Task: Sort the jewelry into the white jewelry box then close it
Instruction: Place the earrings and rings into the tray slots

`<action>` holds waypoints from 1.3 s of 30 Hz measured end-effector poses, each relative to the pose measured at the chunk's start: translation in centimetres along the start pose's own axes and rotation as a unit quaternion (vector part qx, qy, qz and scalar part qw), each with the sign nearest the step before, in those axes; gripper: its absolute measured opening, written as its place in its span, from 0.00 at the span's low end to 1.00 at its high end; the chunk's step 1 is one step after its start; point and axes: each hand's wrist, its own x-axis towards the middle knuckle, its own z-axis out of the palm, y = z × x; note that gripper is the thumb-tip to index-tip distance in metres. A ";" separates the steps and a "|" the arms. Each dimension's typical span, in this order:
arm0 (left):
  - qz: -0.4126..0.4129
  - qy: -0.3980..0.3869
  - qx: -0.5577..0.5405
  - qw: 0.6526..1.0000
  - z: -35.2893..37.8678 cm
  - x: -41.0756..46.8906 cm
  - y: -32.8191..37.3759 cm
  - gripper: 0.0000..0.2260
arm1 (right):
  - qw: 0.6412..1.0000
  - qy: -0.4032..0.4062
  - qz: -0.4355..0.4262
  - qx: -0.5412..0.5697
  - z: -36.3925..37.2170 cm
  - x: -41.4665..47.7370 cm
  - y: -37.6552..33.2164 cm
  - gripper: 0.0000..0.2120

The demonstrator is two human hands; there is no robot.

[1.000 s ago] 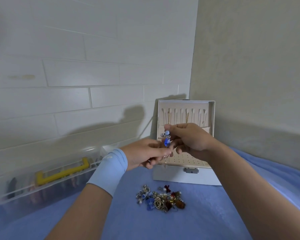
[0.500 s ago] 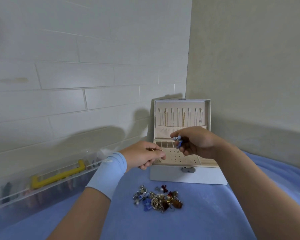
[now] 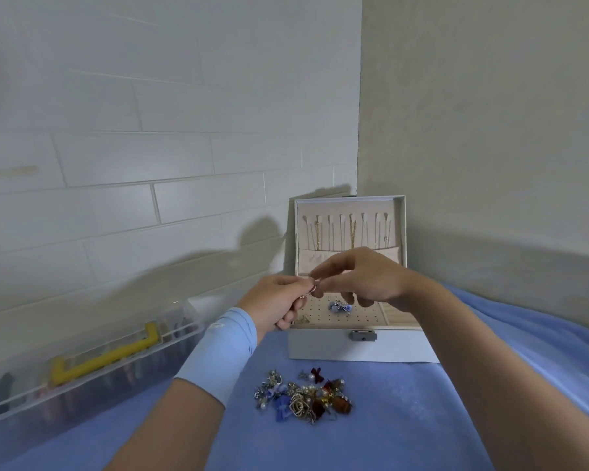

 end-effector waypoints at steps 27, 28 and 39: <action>0.024 -0.064 0.001 0.998 1.8 1.6 2.3 0.13 | 0.960 0.142 0.113 -0.215 -6.2 -0.1 6.8 0.05; 0.028 -0.071 0.018 0.997 2.4 2.2 2.7 0.13 | 0.953 0.144 0.118 -0.238 -6.4 -0.1 7.3 0.04; 0.072 -0.012 0.034 0.997 8.1 6.5 4.0 0.12 | 0.951 0.145 0.094 -0.257 -6.4 0.1 9.4 0.05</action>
